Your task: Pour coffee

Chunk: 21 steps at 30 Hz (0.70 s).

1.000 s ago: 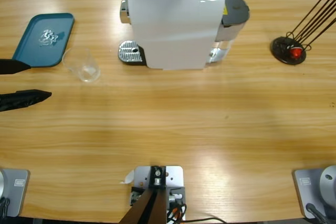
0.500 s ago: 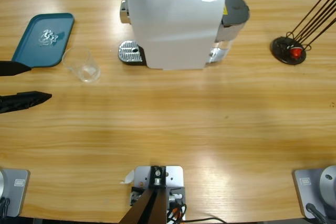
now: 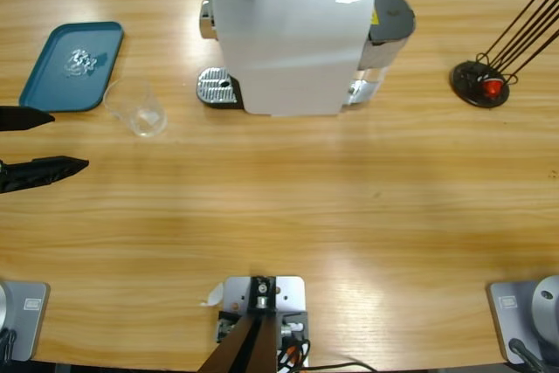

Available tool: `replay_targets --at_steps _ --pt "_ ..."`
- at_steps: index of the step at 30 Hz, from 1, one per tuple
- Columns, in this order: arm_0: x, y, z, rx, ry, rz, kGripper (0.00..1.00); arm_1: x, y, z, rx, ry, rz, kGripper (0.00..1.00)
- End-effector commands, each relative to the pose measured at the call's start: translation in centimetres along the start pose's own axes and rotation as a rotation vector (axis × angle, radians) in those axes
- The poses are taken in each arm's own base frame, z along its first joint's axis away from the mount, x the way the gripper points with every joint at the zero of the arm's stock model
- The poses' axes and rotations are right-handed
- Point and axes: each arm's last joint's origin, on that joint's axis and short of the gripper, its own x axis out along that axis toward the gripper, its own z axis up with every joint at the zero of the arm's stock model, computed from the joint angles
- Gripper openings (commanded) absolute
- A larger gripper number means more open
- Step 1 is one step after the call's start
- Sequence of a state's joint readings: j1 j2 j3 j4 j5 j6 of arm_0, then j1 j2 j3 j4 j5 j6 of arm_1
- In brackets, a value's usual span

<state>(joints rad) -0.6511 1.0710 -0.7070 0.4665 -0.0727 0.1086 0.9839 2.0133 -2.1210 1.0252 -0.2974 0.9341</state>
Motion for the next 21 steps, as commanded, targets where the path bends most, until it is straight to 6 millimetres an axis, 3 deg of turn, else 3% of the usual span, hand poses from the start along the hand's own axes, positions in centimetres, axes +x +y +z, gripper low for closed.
replay_targets --at_steps 1,21 --pt "0.1 -0.2 -1.0 -0.014 0.009 -0.015 0.908 3.0 0.7 -1.0 0.001 0.025 -0.031 0.089" --pt "0.2 -0.2 -1.0 -0.014 0.009 -0.013 0.908 4.7 -0.5 -1.3 0.007 0.048 -0.089 0.091"
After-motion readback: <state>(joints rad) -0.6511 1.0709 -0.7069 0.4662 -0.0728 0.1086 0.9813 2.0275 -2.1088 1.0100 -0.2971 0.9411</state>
